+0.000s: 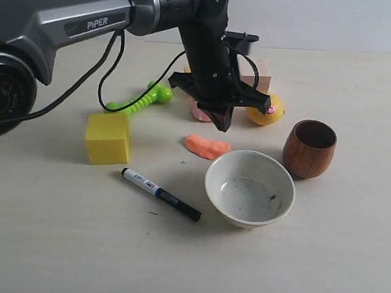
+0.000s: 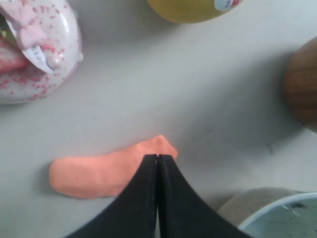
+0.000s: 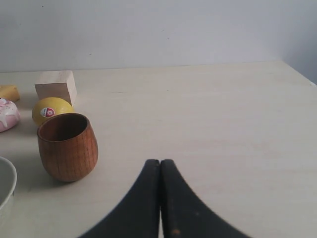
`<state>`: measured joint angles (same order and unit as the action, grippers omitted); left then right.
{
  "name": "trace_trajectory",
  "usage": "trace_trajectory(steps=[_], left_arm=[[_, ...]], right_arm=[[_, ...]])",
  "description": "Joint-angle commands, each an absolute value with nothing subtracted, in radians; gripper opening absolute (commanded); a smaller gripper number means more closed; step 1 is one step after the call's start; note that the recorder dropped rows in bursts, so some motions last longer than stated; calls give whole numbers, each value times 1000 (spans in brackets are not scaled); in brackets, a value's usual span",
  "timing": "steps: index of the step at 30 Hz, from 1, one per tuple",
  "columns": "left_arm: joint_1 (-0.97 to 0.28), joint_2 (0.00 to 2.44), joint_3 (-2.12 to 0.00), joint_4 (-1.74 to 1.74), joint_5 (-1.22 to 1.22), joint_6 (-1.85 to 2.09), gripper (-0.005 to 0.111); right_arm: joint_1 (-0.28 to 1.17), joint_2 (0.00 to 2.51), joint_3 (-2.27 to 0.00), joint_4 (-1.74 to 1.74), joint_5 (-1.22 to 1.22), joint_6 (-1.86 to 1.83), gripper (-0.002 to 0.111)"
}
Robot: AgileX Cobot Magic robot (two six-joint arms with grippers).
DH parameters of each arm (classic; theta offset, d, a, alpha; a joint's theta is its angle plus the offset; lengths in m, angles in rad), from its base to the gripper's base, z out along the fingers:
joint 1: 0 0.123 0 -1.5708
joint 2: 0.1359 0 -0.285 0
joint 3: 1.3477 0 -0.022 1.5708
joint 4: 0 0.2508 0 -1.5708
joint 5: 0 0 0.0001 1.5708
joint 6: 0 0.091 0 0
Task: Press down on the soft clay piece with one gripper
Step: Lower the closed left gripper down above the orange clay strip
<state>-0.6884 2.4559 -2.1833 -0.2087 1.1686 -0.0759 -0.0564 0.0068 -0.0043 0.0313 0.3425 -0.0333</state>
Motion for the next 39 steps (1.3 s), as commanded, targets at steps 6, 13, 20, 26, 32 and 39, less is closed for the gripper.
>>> trace_trajectory(steps=[6, 13, 20, 26, 32, 39], left_arm=[[-690, 2485, -2200, -192, 1176, -26, 0], [-690, 2485, -2200, -164, 1174, 0, 0], [-677, 2485, -2200, -160, 1199, 64, 0], [-677, 2485, -2200, -175, 1209, 147, 0], [-677, 2485, -2200, -175, 1221, 183, 0], [-677, 2486, -2200, -168, 1221, 242, 0]], right_arm=[[-61, 0, 0, 28, 335, -34, 0], [-61, 0, 0, 28, 335, -34, 0], [-61, 0, 0, 28, 335, -34, 0], [-61, 0, 0, 28, 335, -34, 0], [-61, 0, 0, 28, 335, -34, 0], [-61, 0, 0, 28, 335, -34, 0]])
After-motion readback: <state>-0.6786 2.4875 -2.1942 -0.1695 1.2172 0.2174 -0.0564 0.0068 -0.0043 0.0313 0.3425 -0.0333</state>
